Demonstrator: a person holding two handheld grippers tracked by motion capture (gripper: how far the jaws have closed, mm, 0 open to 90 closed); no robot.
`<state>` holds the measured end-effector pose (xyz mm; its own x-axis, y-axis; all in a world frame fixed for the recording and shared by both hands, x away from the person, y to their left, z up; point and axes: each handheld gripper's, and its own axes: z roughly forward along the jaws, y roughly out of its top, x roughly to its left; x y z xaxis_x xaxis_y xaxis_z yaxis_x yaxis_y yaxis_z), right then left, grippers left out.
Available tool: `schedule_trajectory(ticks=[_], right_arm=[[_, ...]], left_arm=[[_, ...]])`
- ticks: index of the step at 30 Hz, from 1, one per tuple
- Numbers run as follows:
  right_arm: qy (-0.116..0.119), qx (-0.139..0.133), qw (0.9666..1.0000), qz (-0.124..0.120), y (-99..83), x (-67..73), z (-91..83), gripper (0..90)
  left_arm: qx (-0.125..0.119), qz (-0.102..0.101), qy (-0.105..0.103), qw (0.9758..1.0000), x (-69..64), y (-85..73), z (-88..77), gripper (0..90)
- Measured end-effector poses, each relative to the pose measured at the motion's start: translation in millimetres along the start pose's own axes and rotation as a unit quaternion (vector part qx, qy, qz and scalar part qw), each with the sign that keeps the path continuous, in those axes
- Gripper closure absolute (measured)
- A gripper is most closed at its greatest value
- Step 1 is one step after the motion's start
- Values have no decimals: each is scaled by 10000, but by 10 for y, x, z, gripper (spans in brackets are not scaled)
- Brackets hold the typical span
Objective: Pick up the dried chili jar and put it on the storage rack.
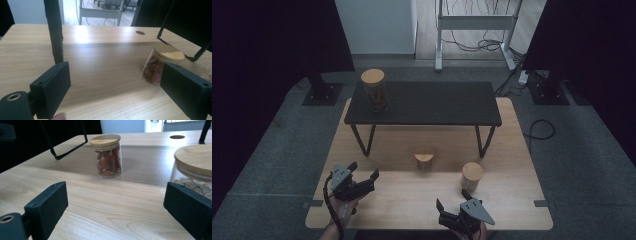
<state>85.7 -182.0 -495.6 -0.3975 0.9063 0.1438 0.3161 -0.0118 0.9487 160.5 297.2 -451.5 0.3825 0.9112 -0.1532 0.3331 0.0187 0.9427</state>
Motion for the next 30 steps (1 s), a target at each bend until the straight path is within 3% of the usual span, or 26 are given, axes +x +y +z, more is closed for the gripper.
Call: schedule_trajectory(ticks=[4, 10, 22, 30], right_arm=[[-46, 19, 10000, -47, 29, 50, 38, 48], [-166, 76, 9997, -141, 67, 120, 89, 49], [-353, 402, 9984, -206, 201, 305, 291, 25], [-351, 613, 9972, -251, 320, 320, 493, 25]], left_arm=[[46, 56, -59, 10000, -4, -6, -3, 88], [75, -159, -177, 9997, 52, -5, 0, 89], [80, -207, -126, 9997, 56, 20, 22, 90], [121, -223, -144, 9996, 33, 9, 41, 90]])
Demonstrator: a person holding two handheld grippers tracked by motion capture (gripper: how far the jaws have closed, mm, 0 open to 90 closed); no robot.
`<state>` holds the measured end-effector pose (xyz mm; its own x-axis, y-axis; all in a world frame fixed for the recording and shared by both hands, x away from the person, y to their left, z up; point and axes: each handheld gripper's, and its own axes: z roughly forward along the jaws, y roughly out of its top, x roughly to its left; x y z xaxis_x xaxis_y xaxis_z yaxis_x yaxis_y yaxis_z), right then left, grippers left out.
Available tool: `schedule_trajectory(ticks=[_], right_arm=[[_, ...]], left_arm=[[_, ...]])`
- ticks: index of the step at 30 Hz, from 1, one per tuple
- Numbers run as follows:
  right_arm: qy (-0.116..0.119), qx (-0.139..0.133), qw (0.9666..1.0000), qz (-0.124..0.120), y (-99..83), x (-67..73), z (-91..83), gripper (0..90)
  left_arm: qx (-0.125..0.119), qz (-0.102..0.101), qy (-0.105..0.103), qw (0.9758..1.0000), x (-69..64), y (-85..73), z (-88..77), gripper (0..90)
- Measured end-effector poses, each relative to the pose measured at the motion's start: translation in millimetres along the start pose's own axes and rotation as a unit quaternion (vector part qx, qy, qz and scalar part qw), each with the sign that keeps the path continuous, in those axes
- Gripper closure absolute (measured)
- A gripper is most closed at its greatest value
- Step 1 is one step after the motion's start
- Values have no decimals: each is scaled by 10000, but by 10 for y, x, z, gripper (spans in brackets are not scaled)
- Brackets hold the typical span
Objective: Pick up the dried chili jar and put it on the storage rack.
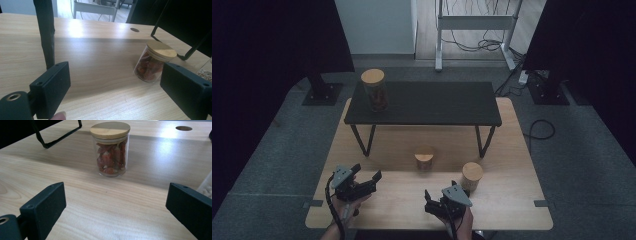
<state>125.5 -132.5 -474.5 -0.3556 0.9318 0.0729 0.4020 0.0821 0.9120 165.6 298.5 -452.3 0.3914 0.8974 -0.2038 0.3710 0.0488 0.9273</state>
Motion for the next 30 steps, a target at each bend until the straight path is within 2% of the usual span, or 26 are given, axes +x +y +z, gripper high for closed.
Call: schedule_trajectory(ticks=[6, 10, 16, 30], right_arm=[[20, 79, 9998, 190, 67, -21, 109, 25], [-25, 113, 9998, 168, 97, 13, 160, 25], [-191, 175, 9995, 201, 146, 68, 244, 23], [-137, 313, 9994, 100, 229, 49, 404, 12]], left_arm=[[18, -27, -14, 10000, 16, -1, 16, 90], [-10, -77, -34, 10000, 27, -7, 12, 90], [-9, -48, -43, 10000, 13, -8, 17, 90], [78, -36, -37, 10000, 5, -20, 53, 90]])
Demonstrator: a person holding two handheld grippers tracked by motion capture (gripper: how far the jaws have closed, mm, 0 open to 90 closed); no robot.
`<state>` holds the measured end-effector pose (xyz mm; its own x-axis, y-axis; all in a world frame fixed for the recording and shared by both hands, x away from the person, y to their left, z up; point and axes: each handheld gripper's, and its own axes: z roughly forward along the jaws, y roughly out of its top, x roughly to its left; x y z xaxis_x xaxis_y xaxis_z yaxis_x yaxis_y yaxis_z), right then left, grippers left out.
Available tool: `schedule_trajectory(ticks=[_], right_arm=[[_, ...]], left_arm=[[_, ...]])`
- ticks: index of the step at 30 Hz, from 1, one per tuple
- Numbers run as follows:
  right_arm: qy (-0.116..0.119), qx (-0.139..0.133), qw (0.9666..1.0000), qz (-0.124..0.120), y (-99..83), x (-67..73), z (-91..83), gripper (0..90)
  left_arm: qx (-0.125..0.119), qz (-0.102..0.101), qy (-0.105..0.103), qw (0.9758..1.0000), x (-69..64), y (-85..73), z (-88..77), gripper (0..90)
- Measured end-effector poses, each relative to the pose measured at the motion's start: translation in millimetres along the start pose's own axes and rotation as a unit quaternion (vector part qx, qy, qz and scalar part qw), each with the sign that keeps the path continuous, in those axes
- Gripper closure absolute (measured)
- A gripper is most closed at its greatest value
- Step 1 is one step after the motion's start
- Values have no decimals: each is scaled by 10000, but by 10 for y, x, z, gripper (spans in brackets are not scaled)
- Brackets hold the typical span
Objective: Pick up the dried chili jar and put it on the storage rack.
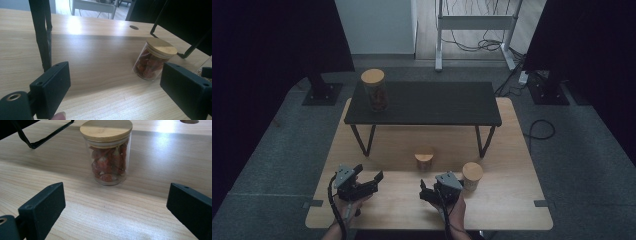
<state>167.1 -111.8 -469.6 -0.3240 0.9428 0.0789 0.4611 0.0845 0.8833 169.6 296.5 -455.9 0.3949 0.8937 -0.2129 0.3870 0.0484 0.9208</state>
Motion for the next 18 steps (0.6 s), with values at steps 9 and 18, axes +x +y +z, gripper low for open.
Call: schedule_trajectory(ticks=[9, 18], right_arm=[[160, 83, 9998, -22, 77, -41, 103, 0], [236, 178, 9995, -128, 164, -15, 233, 0]], left_arm=[[-6, -1, -3, 10000, 22, 2, 4, 91], [69, -3, 33, 10000, 41, -6, 39, 91]])
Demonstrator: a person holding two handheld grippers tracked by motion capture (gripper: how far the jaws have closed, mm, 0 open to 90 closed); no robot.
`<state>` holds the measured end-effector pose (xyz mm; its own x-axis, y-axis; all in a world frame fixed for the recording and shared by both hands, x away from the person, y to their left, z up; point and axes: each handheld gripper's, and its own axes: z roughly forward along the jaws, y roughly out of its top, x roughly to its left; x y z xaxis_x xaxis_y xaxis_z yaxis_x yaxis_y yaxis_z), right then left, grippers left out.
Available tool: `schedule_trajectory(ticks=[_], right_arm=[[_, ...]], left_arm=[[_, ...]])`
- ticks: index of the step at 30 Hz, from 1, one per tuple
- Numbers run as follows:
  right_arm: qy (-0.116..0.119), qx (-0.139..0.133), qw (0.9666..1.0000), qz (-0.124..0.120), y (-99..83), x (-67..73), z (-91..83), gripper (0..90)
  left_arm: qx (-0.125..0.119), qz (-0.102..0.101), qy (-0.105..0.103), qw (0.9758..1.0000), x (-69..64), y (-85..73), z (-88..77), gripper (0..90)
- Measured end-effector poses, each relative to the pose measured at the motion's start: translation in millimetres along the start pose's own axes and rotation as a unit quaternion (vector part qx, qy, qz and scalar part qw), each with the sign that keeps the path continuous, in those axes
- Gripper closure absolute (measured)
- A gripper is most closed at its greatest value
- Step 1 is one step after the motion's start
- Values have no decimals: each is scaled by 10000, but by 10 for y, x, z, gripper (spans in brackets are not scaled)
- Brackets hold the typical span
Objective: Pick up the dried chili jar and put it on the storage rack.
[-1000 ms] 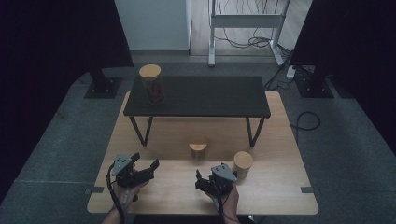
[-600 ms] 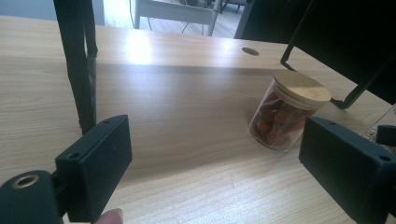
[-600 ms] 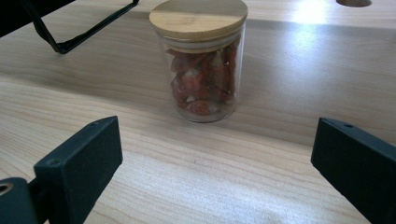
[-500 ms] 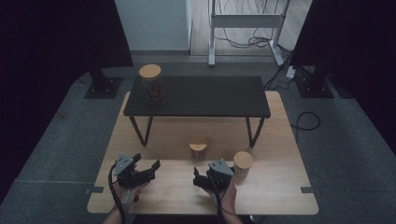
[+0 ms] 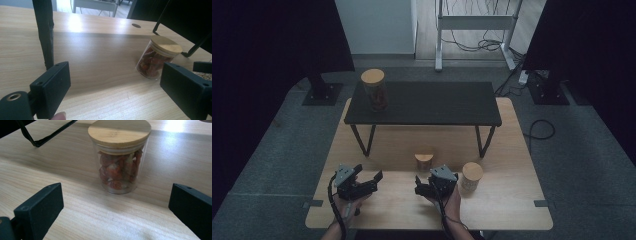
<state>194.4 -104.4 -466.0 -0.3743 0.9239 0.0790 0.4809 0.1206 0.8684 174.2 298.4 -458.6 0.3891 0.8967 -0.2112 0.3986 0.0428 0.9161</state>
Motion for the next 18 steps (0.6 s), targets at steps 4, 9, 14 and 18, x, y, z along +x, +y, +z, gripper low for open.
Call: schedule_trajectory(ticks=[4, 9, 14, 18], right_arm=[[0, 90, 9999, -66, 60, 20, 62, 0], [-97, 72, 9999, -68, 101, 54, 114, 0], [-118, 94, 9999, -32, 135, 53, 153, 0], [-134, 127, 9998, -52, 170, 66, 179, 0]], left_arm=[[10, 8, -6, 10000, -2, -2, 10, 91], [29, 22, -14, 10000, -9, -7, 13, 91], [28, 56, -16, 10000, -27, -11, 18, 91], [40, 85, -14, 10000, -36, -15, 22, 91]])
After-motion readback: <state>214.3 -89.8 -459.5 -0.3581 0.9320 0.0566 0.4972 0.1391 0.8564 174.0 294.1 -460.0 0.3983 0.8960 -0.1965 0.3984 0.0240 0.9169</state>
